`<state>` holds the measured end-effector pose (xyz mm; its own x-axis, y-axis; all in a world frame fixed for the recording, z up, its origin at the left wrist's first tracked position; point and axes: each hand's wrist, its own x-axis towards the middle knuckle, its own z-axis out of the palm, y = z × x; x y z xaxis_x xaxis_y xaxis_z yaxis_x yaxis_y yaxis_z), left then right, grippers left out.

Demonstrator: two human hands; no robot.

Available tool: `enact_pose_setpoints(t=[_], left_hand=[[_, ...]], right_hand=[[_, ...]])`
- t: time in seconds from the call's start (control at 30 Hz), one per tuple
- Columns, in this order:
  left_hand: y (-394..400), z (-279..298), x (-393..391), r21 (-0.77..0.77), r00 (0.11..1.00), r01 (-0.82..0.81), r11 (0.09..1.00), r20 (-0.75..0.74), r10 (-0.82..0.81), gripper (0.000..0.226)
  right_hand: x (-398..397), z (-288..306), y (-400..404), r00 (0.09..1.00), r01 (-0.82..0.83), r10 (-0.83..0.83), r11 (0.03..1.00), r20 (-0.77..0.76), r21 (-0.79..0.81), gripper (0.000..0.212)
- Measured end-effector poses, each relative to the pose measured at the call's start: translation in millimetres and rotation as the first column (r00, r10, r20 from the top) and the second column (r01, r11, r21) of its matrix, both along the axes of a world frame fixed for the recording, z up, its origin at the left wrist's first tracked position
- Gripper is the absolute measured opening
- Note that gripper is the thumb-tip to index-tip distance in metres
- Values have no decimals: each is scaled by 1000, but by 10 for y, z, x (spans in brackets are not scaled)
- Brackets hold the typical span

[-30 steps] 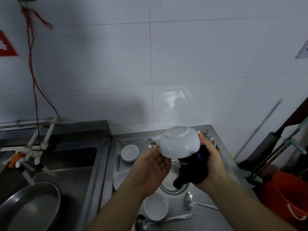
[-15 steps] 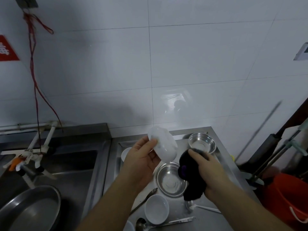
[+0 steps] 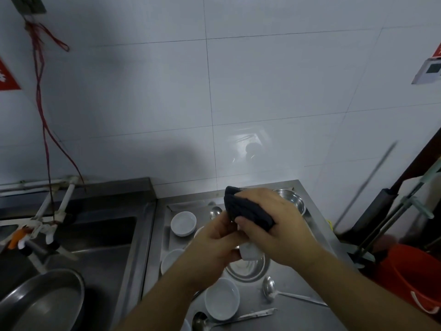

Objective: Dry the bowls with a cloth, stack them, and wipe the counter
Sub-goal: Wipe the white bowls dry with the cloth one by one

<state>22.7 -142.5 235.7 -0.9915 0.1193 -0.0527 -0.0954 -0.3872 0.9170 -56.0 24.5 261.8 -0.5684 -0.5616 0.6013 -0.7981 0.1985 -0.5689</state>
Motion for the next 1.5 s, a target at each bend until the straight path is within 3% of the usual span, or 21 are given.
enact_pose_setpoints(t=[0.07, 0.13, 0.3, 0.5, 0.6, 0.67, 0.83, 0.93, 1.1, 1.2, 1.27, 1.4, 1.5], left_hand=[[-16, -2, 2, 2, 1000, 25, 1000, -12, -25, 41], [-47, 25, 8, 11, 999, 48, 999, -22, -48, 33], [-52, 92, 36, 36, 998, 42, 998, -51, -40, 32], [-11, 70, 79, 33, 998, -9, 999, -60, 11, 31], [-11, 77, 87, 58, 998, -34, 998, -57, 37, 25], [-11, 76, 82, 42, 997, -36, 998, -61, 39, 24], [-12, 82, 31, -18, 1000, -1, 1000, -22, 1, 42], [-88, 218, -19, 7, 1000, 4, 1000, 25, -5, 58], [-161, 449, -24, 95, 985, -97, 991, 151, 82, 44], [-112, 472, -15, 136, 986, -136, 981, 119, 120, 29], [-59, 410, -13, 160, 991, -130, 978, 43, 125, 27], [51, 268, -36, 111, 982, -141, 984, -111, 153, 35], [60, 220, -54, -38, 983, -93, 995, -163, 86, 35]], right_hand=[[-8, 44, -37, 990, 46, -39, 998, 133, -52, 31], [-42, 115, -96, 932, 96, -34, 983, 362, -156, 25], [-234, 156, -161, 660, 266, 67, 910, 748, -317, 21], [-206, 0, -142, 332, 488, 201, 800, 922, -350, 19], [-143, -119, -122, 76, 530, 301, 795, 951, -294, 45], [-75, -165, -109, -5, 538, 350, 791, 937, -292, 54], [-25, -164, -136, -4, 545, 419, 762, 908, -350, 56], [-90, -116, -183, 63, 558, 377, 755, 924, -346, 51], [-180, -15, -214, 256, 501, 256, 790, 932, -354, 18], [-218, 43, -207, 356, 477, 213, 796, 910, -373, 25], [-226, 73, -201, 315, 491, 266, 776, 911, -396, 27], [-139, 38, -233, -16, 530, 435, 767, 900, -361, 36], [-124, -31, -217, -74, 563, 444, 758, 893, -330, 37]])
